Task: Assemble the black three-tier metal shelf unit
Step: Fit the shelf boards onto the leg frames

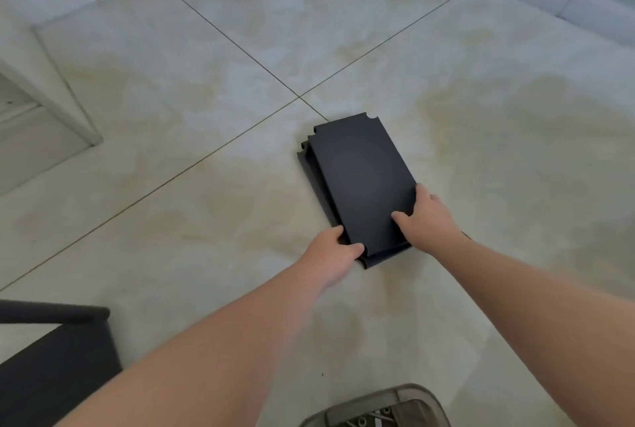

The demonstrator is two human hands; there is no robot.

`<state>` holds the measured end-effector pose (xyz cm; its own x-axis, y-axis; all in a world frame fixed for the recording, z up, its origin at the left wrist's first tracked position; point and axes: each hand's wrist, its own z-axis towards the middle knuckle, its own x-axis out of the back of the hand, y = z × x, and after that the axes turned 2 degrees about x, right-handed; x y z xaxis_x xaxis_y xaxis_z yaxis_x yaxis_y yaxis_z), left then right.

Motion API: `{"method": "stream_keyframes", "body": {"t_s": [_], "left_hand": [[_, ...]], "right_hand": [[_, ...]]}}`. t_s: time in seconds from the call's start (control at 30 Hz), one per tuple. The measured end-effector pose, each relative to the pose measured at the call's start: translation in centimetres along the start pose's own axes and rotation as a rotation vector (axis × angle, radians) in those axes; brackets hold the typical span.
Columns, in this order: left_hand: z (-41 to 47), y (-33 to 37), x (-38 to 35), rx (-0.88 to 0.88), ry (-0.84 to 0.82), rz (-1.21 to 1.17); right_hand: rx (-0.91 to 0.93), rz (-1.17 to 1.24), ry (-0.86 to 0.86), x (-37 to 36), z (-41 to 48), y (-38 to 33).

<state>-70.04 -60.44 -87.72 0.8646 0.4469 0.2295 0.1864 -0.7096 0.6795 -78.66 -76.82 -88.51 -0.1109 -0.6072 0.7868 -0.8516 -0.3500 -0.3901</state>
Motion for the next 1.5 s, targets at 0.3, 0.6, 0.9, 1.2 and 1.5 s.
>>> {"method": "stream_keyframes", "body": {"t_s": [0.3, 0.6, 0.9, 1.2, 1.5], "left_hand": [[-2.5, 2.0, 1.2, 0.071, 0.325, -0.239], [-15.3, 6.2, 7.8, 0.023, 0.408, -0.308], [-36.4, 13.6, 13.3, -0.314, 0.552, -0.295], [-58.1, 17.0, 18.8, -0.645, 0.747, -0.271], [-73.0, 10.8, 27.4, -0.711, 0.971, -0.331]], "right_hand": [[0.004, 0.145, 0.083, 2.3, -4.2, -2.6], [0.137, 0.549, 0.045, 10.3, -15.4, -8.5], [0.342, 0.892, -0.004, 20.3, -30.8, -14.9], [0.568, 1.084, -0.019, 29.2, -48.7, -22.7], [0.794, 1.109, -0.206, 28.9, -63.3, -30.7]]}}
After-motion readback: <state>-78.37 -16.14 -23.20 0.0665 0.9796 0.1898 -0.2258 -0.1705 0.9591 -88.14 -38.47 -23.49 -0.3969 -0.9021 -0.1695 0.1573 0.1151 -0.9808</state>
